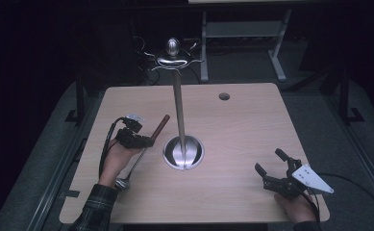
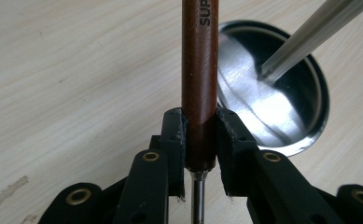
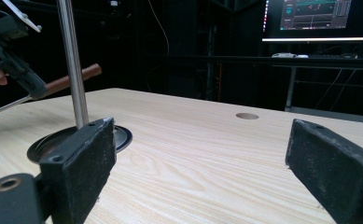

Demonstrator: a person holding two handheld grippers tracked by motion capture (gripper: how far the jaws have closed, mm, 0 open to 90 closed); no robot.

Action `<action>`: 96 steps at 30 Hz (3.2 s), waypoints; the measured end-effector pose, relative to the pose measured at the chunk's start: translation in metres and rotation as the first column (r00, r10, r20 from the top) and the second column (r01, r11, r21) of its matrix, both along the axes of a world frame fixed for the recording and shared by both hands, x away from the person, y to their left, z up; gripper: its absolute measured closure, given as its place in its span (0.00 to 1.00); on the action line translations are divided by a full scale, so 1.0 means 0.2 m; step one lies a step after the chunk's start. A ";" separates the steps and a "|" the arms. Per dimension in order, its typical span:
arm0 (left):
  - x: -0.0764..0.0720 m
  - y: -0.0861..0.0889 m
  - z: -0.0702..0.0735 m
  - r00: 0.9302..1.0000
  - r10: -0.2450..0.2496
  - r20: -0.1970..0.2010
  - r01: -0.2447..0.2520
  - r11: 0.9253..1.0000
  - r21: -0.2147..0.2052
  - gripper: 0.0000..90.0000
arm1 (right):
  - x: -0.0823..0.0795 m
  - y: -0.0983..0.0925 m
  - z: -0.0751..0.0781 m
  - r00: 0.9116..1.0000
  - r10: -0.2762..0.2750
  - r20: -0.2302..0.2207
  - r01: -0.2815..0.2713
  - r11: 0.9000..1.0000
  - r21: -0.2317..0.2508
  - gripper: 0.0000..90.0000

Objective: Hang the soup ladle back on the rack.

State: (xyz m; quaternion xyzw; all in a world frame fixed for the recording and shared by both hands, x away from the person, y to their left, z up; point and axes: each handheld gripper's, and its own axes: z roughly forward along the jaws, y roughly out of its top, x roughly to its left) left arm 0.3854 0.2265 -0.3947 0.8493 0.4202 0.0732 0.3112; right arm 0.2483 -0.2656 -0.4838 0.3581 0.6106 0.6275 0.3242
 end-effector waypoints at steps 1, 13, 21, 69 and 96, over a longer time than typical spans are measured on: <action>-0.01 0.00 0.01 1.000 0.001 0.012 -0.001 1.000 -0.016 0.82 | 0.00 0.00 0.00 1.000 -0.001 0.000 0.001 1.000 -0.001 0.09; -0.08 0.11 0.12 0.992 -0.041 0.123 0.060 0.986 -0.156 0.82 | 0.00 0.00 0.00 1.000 -0.002 0.000 0.002 1.000 0.000 0.09; -0.12 0.19 0.19 0.979 -0.029 0.203 0.076 0.971 -0.229 0.82 | 0.00 0.00 0.00 1.000 -0.002 -0.001 0.002 1.000 0.000 0.09; -0.33 0.09 0.79 0.846 -0.137 0.515 0.363 0.856 -0.368 0.82 | 0.00 0.00 0.00 1.000 -0.008 0.002 0.008 1.000 -0.002 0.09; -0.27 0.00 0.82 0.845 -0.180 0.503 0.392 0.849 -0.354 0.82 | 0.00 0.00 0.00 1.000 -0.010 0.002 0.010 1.000 -0.003 0.09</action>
